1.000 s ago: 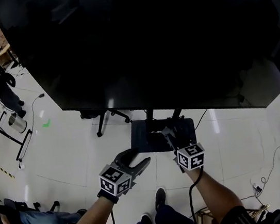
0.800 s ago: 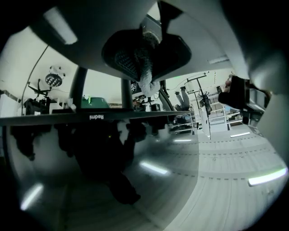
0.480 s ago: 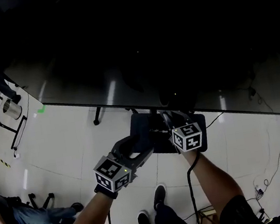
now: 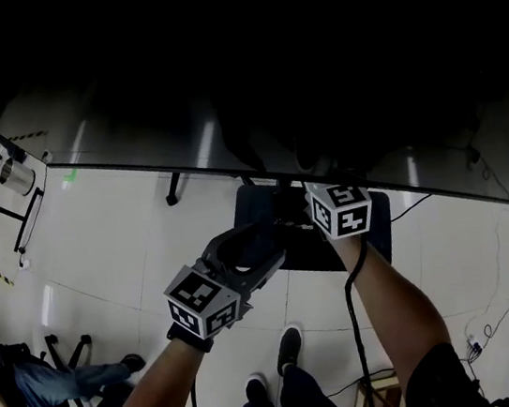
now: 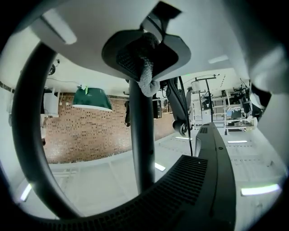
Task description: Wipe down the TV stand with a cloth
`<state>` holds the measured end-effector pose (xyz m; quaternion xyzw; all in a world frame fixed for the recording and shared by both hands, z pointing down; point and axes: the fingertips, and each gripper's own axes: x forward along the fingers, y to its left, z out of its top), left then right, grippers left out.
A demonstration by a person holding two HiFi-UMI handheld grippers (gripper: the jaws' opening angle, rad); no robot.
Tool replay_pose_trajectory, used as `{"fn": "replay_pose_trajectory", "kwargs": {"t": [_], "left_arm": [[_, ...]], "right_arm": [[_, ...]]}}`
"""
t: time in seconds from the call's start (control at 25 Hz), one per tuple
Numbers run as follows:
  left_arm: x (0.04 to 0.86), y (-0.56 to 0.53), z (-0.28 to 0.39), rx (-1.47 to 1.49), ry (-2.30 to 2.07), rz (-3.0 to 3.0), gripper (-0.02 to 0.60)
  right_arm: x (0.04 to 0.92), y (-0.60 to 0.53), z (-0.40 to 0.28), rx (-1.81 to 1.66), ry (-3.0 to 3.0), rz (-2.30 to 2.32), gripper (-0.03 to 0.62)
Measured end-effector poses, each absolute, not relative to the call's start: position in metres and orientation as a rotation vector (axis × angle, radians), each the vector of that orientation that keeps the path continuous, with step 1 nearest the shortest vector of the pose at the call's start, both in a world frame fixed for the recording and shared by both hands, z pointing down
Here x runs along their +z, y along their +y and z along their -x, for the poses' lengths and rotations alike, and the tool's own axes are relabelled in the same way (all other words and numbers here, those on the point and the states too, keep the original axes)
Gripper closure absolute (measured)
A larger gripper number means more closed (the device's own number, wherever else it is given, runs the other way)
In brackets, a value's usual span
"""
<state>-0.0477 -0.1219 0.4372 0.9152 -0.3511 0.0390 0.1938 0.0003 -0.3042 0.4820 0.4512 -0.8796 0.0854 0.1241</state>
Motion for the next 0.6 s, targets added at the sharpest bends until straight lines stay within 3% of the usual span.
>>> {"fn": "replay_pose_trajectory", "kwargs": {"t": [0.6], "left_arm": [[0.47,-0.132,0.052,0.094,-1.015,-2.514,0.304]], "right_arm": [[0.54,-0.323,0.018,0.283,-2.559,-1.195,0.543]]}}
